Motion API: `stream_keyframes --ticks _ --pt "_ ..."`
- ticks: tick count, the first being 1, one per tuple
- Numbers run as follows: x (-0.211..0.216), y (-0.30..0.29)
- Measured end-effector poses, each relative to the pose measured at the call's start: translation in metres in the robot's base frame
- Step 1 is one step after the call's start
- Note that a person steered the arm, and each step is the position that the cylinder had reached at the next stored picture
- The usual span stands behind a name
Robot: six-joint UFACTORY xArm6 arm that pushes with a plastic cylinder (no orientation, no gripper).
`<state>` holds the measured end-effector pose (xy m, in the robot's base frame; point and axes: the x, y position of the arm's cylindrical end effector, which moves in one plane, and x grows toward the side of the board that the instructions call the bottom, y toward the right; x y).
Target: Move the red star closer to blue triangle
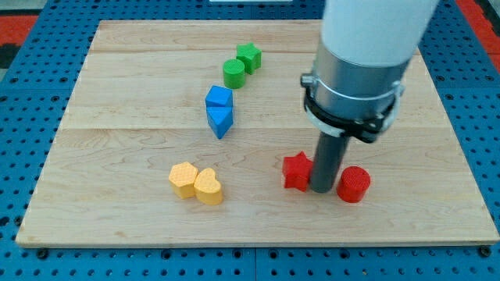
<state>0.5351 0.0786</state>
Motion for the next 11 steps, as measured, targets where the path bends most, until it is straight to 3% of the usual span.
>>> stream_keyframes --ticks 3,4,5,6,7,9,11 --pt "-0.072 -0.055" --pt "-0.057 -0.043" --pt "0.005 -0.031" --pt "0.008 -0.069" --pt "0.005 -0.082" --pt "-0.045 -0.091" --pt "-0.048 -0.091"
